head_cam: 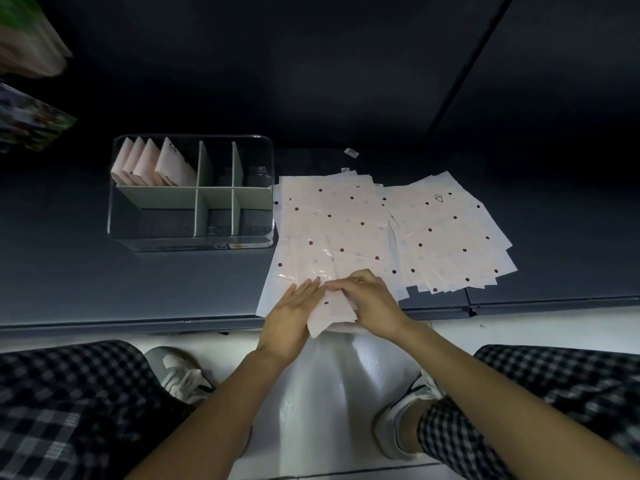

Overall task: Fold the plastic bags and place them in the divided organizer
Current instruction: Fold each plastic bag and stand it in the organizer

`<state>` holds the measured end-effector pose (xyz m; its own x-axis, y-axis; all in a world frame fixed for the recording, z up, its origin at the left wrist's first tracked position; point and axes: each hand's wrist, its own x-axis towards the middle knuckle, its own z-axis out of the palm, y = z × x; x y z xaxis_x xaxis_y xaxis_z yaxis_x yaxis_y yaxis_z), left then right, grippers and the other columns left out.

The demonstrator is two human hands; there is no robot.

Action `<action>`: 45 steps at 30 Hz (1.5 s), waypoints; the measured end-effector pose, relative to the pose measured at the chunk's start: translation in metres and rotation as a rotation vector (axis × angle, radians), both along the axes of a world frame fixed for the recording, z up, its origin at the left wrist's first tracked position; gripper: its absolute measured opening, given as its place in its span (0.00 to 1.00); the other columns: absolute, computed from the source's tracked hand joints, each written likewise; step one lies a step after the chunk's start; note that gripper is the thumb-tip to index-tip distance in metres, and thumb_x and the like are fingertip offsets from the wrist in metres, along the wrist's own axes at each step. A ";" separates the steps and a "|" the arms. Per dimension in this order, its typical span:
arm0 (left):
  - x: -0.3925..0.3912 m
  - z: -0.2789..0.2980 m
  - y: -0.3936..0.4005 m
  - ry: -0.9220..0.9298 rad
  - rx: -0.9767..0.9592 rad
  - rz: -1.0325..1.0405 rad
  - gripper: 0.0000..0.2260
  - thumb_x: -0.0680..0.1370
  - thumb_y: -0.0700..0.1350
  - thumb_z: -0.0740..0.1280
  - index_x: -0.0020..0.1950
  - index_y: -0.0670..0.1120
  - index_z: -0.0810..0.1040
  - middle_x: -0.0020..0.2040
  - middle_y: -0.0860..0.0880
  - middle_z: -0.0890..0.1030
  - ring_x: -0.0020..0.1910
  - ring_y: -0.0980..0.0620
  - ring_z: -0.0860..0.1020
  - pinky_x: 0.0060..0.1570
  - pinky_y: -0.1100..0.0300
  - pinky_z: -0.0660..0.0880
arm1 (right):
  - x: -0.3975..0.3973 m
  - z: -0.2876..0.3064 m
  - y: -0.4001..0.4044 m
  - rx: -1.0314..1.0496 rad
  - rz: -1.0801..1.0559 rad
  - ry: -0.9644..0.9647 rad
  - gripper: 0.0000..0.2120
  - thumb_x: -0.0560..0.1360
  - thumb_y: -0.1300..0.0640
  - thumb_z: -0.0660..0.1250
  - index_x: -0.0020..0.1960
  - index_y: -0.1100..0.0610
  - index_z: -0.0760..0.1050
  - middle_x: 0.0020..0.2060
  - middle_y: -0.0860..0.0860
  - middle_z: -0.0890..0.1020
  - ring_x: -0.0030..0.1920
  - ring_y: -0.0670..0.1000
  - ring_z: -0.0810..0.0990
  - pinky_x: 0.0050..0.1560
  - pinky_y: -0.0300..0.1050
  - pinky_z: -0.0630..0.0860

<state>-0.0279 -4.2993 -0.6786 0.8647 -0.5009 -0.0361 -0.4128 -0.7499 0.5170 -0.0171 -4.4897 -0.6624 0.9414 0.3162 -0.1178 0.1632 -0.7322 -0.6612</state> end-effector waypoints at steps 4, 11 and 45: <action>0.007 0.002 0.004 0.024 -0.139 0.099 0.21 0.76 0.33 0.63 0.68 0.47 0.74 0.71 0.50 0.70 0.71 0.51 0.66 0.71 0.62 0.57 | 0.010 0.000 0.009 0.124 -0.171 0.067 0.16 0.66 0.65 0.73 0.52 0.53 0.83 0.48 0.52 0.81 0.50 0.45 0.72 0.54 0.29 0.67; 0.023 -0.004 0.013 0.053 -0.142 0.481 0.06 0.75 0.47 0.70 0.45 0.46 0.84 0.51 0.54 0.79 0.51 0.49 0.69 0.52 0.58 0.65 | 0.031 -0.001 0.021 0.098 -0.370 0.250 0.10 0.71 0.50 0.71 0.38 0.56 0.77 0.30 0.43 0.73 0.45 0.48 0.70 0.45 0.42 0.67; 0.057 -0.016 0.011 0.003 0.461 0.063 0.30 0.81 0.59 0.40 0.74 0.44 0.31 0.76 0.49 0.33 0.75 0.53 0.34 0.74 0.54 0.36 | 0.042 -0.009 0.054 -0.416 -0.608 -0.005 0.12 0.77 0.47 0.62 0.51 0.55 0.73 0.47 0.50 0.81 0.53 0.55 0.75 0.51 0.48 0.65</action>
<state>0.0292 -4.2883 -0.6945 0.8925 -0.3785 -0.2453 -0.3579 -0.9253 0.1255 0.0252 -4.4360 -0.6712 0.9369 -0.3319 -0.1095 -0.3495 -0.8845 -0.3091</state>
